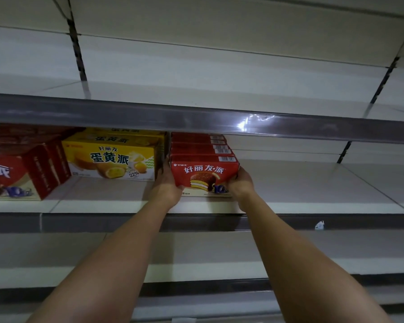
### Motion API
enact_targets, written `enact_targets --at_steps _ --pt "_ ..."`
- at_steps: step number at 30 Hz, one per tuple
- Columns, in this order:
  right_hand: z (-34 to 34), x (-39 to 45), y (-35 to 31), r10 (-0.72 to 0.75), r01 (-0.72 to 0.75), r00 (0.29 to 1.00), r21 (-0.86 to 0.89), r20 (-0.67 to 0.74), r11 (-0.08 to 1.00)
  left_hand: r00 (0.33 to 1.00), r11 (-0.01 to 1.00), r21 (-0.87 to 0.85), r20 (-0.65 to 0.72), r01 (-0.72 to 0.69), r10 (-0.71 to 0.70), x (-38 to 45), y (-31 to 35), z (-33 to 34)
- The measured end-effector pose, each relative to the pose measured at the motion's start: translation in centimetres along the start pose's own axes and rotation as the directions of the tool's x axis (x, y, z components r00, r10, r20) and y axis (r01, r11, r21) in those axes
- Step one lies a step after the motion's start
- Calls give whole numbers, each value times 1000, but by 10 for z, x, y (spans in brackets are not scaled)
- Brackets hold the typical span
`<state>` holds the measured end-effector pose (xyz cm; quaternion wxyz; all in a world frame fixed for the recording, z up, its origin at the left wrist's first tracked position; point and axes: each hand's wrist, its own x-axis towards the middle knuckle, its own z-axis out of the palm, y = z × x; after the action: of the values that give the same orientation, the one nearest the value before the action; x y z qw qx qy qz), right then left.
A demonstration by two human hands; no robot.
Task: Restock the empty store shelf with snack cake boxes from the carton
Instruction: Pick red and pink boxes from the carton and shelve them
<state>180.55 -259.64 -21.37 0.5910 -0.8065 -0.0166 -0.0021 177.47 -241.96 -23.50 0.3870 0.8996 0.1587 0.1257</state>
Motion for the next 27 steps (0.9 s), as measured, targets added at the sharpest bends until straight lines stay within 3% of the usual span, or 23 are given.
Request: enact_targets --at_steps 4,7,13,20,27 --pt "3 7 1 22 -22 1000 -19 -19 1000 999 998 56 -40 28 -26 2 0 1" --pt "3 9 5 28 -34 999 -136 -39 990 995 987 139 -74 78 -68 1 3 -1" --pt "-5 1 8 74 -79 997 -218 -29 973 987 986 87 -79 144 -138 -12 9 -9" --pt "-31 -32 9 -39 53 998 -468 41 882 964 969 98 -163 226 -208 -58 21 -21" --pt "-49 -76 12 -105 172 982 -508 158 844 894 936 20 -306 350 -328 -128 17 -27"
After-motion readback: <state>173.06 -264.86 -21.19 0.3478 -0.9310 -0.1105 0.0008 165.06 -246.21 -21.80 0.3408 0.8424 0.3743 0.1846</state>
